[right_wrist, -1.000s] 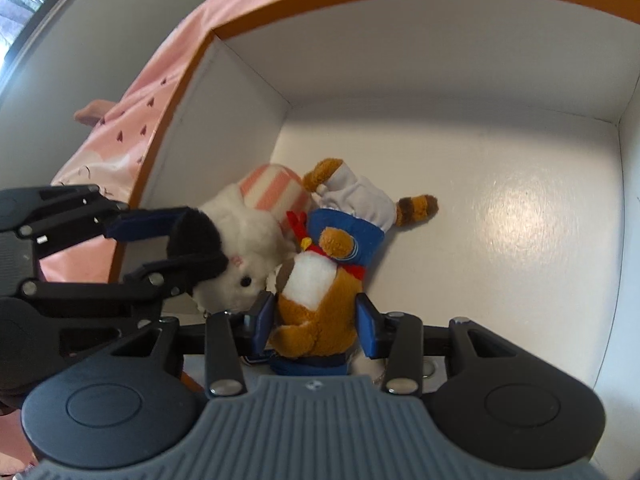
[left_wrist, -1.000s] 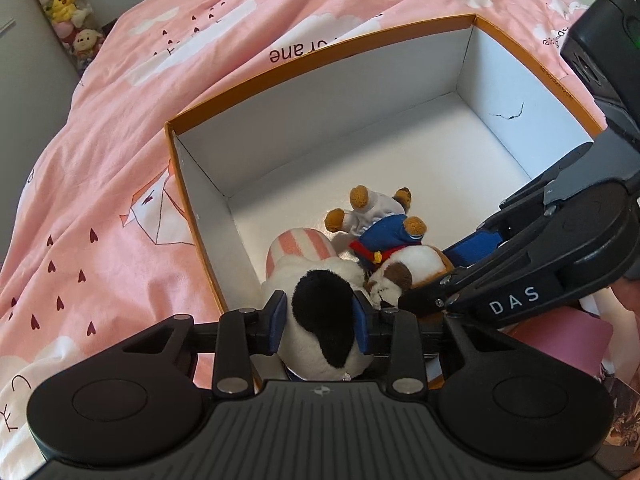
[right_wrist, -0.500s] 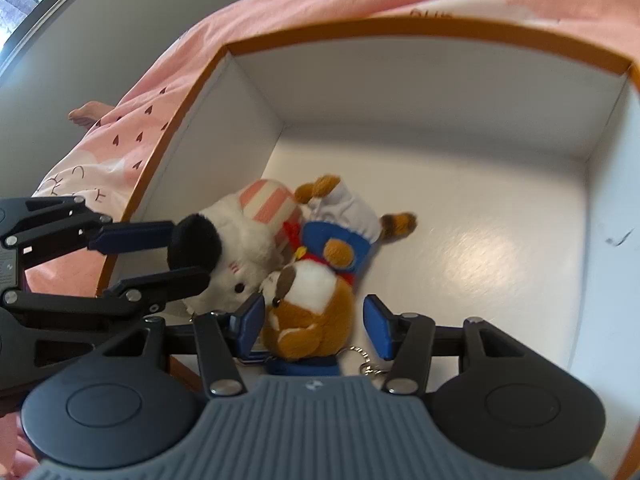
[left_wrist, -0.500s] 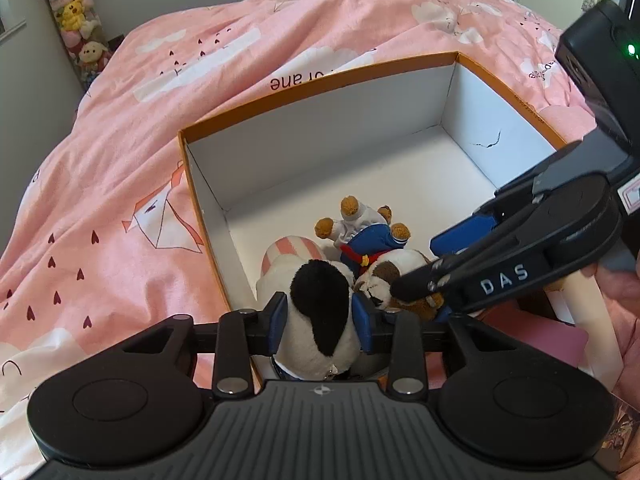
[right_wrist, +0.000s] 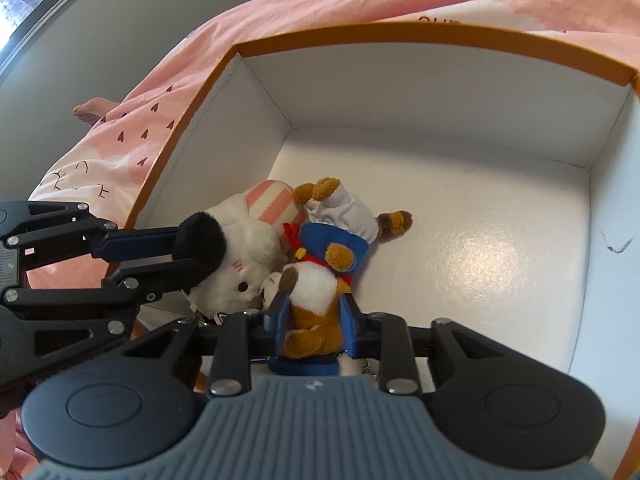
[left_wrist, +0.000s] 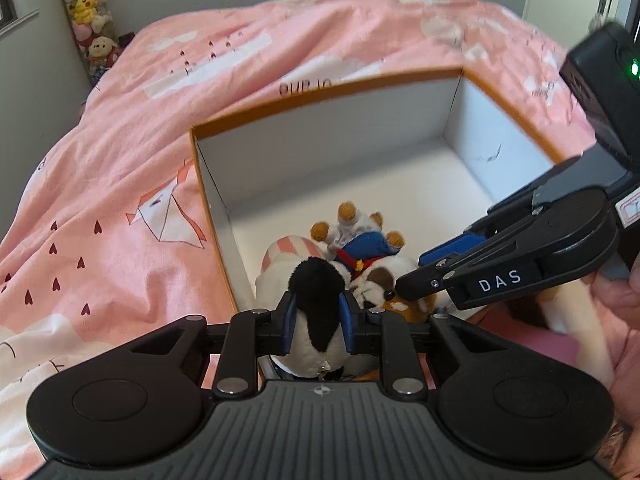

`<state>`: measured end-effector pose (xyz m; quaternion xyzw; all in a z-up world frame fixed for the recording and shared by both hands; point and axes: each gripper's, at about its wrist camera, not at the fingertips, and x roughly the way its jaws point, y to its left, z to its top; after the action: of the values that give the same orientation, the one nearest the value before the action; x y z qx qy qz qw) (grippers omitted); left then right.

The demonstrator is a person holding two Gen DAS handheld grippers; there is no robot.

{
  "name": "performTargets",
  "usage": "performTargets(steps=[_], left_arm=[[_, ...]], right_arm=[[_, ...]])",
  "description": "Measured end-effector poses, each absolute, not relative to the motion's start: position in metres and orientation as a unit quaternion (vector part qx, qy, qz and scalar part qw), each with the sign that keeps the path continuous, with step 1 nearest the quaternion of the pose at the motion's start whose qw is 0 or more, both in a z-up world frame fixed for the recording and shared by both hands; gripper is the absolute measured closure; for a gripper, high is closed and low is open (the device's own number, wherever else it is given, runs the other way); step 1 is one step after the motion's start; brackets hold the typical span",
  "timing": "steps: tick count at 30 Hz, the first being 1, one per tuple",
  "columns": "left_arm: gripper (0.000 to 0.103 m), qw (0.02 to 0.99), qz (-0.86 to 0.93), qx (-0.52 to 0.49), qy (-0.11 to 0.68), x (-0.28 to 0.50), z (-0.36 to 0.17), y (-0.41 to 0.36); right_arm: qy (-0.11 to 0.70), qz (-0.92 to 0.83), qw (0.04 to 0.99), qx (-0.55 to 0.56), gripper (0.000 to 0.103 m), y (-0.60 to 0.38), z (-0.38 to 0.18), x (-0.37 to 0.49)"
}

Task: Organize objects
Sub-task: 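Carry both plush toys into the box and open both grippers, then grasp the black book with the left gripper while the right grasps the anime card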

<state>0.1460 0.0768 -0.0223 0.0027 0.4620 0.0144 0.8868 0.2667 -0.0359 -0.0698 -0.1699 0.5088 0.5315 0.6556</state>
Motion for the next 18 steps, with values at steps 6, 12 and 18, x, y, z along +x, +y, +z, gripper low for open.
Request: performTargets(steps=[6, 12, 18], left_arm=[[0.071, 0.914, -0.01, -0.023, 0.404, 0.115, 0.013, 0.064], [0.071, 0.913, -0.078, -0.071, 0.395, 0.088, 0.028, 0.046], [0.071, 0.859, -0.097, -0.156, 0.478, 0.088, -0.003, 0.031]], right_arm=[[0.448, 0.535, 0.696, -0.166, 0.056, -0.069, -0.03, 0.249], [0.405, 0.552, 0.719, -0.12, 0.053, -0.127, 0.008, 0.221], [0.373, 0.516, 0.765, -0.096, 0.043, -0.192, 0.015, 0.192]])
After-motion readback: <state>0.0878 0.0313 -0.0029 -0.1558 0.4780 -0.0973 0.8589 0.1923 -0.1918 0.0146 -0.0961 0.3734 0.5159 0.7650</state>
